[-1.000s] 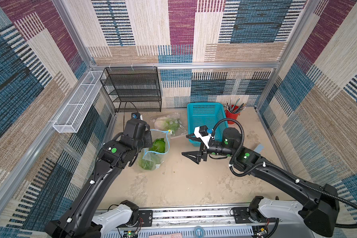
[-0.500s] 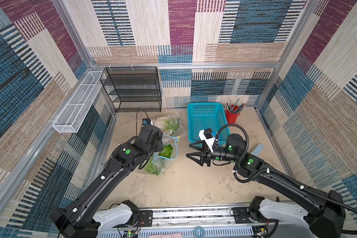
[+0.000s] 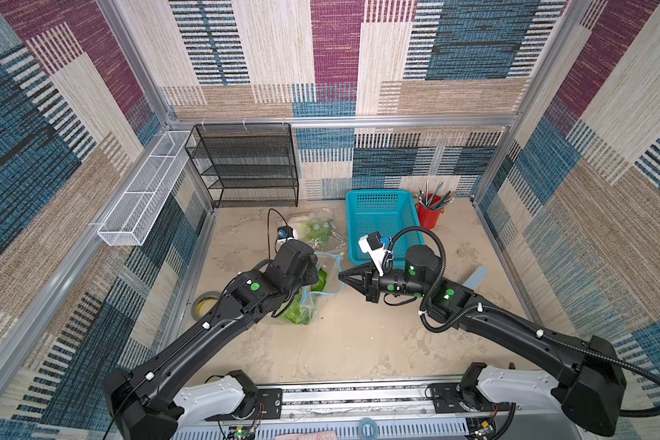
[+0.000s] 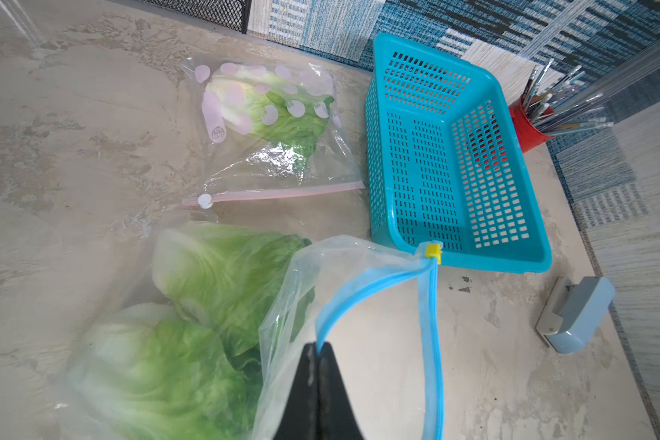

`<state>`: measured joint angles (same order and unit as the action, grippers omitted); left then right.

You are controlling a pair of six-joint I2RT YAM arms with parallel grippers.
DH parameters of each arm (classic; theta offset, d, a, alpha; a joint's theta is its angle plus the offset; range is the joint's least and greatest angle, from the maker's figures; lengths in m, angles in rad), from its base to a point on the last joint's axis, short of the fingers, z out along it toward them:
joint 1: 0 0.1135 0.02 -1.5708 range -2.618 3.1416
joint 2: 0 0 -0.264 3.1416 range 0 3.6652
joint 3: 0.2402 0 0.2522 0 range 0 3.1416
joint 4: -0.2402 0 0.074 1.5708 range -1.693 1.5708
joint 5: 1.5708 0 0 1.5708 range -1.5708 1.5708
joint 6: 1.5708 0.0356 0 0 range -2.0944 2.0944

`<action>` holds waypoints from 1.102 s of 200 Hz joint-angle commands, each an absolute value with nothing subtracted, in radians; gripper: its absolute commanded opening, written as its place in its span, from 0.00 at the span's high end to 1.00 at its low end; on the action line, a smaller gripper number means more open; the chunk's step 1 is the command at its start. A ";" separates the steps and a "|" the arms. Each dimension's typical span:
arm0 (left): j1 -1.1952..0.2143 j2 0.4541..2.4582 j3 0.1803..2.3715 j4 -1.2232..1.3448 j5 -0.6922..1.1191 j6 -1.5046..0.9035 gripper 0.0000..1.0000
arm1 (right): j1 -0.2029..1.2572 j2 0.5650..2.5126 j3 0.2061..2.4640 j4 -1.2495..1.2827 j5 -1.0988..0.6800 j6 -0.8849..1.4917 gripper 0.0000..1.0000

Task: Open the zip-top bag and take out the chinese cabbages
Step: Adjust the zipper food storage bag at the center of the board.

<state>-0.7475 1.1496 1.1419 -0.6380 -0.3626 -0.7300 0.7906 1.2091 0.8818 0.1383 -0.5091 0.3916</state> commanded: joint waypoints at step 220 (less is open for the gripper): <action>-0.807 1.099 1.080 -0.485 -0.496 -0.761 1.00 | 0.861 1.428 0.837 -0.178 -0.102 0.540 1.00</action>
<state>-0.8074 1.1042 1.0832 -0.5140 -0.4633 -0.7555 0.8581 1.4425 0.8433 -0.1234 -0.1543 0.5510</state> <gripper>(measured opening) 0.055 0.049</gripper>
